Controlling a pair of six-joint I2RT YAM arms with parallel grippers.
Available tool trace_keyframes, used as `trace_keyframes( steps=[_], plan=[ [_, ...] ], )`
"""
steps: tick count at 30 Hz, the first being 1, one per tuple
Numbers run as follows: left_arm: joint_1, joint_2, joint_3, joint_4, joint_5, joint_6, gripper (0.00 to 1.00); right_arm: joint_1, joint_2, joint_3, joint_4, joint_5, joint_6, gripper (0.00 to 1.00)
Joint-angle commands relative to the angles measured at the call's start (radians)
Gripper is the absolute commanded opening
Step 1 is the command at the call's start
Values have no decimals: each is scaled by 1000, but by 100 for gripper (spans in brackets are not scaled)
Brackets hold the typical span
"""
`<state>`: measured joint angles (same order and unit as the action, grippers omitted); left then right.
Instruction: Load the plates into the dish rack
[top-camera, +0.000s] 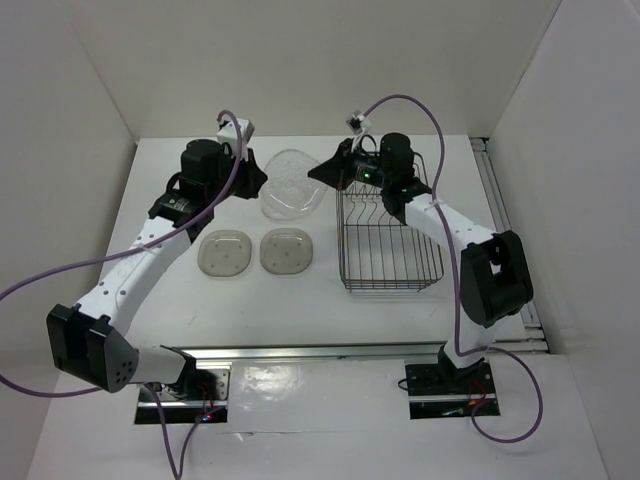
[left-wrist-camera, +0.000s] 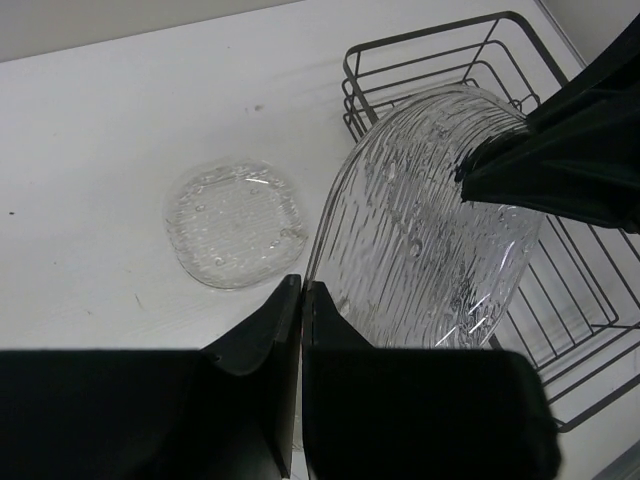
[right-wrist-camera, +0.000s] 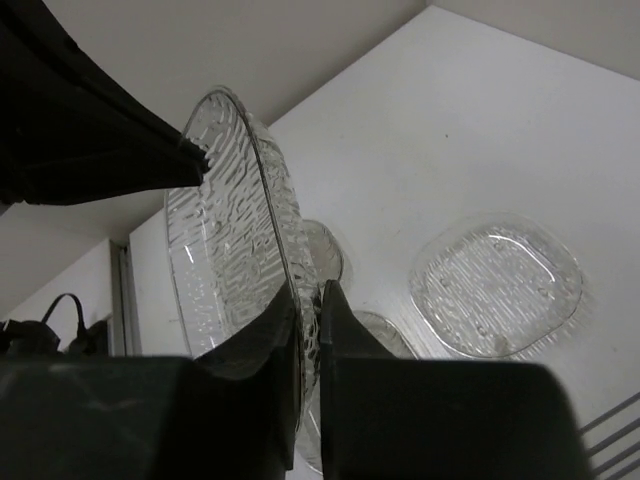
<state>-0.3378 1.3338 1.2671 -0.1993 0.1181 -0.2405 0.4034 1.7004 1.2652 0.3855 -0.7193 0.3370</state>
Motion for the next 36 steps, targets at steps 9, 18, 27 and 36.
trace_keyframes(
  steps=[9, 18, 27, 36],
  plan=[
    [-9, 44, 103, -92, -334, -121, 100, -5, -85, 77, -299, 692, -64, 0],
    [-9, 73, 221, -238, -480, -149, 100, -26, -94, 151, -562, 1323, -85, 0],
    [-9, 108, 259, -288, -483, -158, 100, 34, -48, 139, -642, 1473, -96, 0],
    [0, 137, 259, -288, -483, -167, 100, 64, -4, 117, -623, 1449, -85, 0]
  ],
)
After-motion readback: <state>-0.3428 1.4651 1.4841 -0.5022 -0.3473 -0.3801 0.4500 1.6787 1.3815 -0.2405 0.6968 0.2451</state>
